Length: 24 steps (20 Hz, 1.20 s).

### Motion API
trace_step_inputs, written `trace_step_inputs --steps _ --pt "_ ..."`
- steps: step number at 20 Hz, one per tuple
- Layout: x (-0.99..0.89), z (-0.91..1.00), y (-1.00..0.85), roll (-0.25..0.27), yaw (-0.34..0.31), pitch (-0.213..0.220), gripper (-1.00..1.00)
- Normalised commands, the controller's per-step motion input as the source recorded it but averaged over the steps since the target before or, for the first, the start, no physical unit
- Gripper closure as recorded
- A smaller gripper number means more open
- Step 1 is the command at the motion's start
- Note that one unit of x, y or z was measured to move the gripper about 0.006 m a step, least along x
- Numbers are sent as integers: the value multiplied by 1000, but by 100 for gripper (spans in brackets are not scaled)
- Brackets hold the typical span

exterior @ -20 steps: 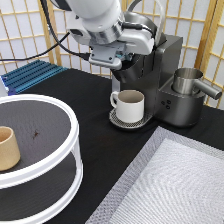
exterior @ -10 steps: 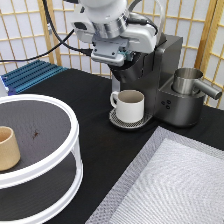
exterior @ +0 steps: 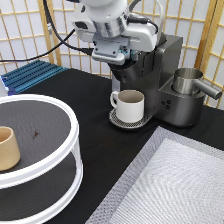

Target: Make coffee

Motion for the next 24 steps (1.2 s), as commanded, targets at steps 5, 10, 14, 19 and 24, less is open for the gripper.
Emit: trace_step_inputs --steps 5,10,14,19,24 --pt "-543 -61 -593 -37 -67 -153 -100" --pt "-563 -17 -631 -14 -56 -131 -100" --pt "-537 809 173 -31 -40 -127 -100" --pt "-134 1000 835 -31 -30 -100 -100" --pt "65 1000 981 -62 -51 -49 -100"
